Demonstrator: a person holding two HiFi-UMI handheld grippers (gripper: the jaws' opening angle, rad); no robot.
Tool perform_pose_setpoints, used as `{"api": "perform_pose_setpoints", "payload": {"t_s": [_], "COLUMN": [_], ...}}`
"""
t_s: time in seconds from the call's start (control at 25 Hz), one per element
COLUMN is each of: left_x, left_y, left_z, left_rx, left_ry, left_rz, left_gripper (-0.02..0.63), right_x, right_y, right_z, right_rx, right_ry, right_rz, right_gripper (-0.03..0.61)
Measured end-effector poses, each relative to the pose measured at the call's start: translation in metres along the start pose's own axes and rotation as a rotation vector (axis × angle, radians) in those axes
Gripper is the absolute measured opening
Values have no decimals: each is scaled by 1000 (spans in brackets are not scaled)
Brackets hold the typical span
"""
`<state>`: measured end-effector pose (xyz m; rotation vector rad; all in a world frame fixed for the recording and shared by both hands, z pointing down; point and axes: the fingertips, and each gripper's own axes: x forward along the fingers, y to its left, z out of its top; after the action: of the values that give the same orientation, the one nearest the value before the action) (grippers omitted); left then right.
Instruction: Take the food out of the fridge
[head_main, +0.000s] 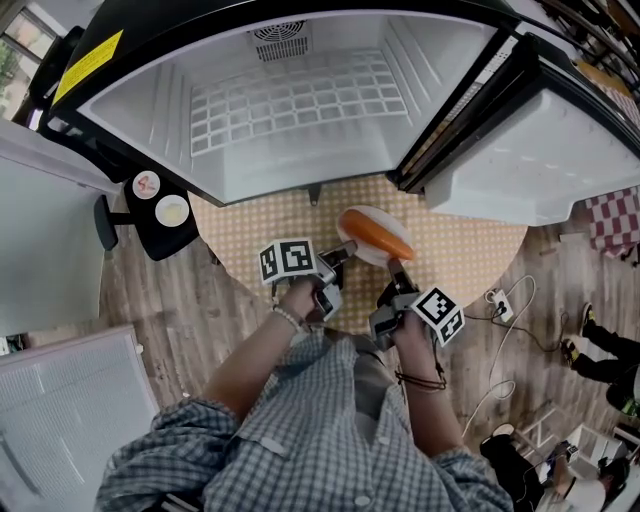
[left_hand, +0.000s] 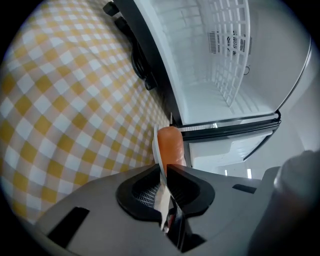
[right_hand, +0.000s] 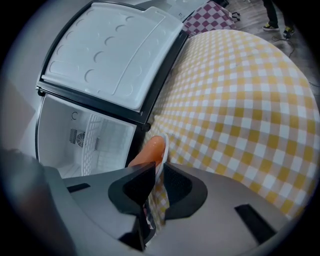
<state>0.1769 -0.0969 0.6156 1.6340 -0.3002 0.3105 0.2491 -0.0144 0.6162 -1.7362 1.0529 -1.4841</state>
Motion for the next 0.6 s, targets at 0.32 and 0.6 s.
{"api": "perform_pose_setpoints", "payload": {"t_s": [0.32,0.6], "left_x": [2,4], "left_y": [8,15], "left_z": [-3,-4], "left_rx": [-11,-19], "left_ry": [-10,-3], "left_rz": [49,85], "left_gripper": [37,37], "right_x": [3,3], "right_y": [-11,-17], "right_z": [-4,-8], "right_rx": [23,14], "right_ry": [24,34], "right_rz": [-50,-84], "right_gripper": [41,41]}}
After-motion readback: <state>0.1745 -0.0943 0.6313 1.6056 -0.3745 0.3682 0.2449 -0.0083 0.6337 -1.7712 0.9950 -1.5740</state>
